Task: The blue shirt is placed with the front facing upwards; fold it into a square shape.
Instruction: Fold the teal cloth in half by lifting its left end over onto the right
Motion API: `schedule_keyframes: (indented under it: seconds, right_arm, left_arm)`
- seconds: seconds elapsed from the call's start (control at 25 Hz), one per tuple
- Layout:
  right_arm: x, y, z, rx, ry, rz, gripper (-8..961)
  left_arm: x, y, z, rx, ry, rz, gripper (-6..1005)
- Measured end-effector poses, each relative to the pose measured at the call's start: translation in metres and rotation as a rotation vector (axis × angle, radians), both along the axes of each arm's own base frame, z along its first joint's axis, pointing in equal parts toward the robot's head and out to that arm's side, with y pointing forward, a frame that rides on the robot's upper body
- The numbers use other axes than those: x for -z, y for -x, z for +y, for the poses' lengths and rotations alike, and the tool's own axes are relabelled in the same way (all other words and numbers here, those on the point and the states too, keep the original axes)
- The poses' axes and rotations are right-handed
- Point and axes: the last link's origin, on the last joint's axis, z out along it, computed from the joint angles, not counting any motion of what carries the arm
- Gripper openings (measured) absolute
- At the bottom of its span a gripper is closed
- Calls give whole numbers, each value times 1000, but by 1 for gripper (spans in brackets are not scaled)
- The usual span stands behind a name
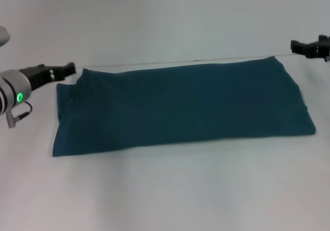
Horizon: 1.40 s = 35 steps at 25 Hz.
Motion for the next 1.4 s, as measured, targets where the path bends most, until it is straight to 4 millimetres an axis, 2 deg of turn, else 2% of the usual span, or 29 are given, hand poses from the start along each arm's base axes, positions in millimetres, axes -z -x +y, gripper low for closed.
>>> schedule_keyframes:
  seconds: [0.08,0.16,0.36,0.76,1.12,1.4]
  right_arm:
    - [1,-7,-11,7,16,48,629]
    - [4,-13,-20,11,43,86,835]
    - [7,-28,-49,23,107,194,849]
    - [-28,-37,-87,75,179,391,852]
    - [-33,-41,-92,218,290,405,851]
    - [-23,-40,-91,258,325,422,851]
  left_arm:
    - [3,-2,-6,35,55,-32,760]
    - [5,-3,-10,51,85,-49,795]
    - [8,1,-24,67,155,-102,882]
    - [-4,13,-52,103,232,-157,900]
    - [-3,28,-65,79,266,-132,900]
    - [-4,35,-68,61,274,-101,900]
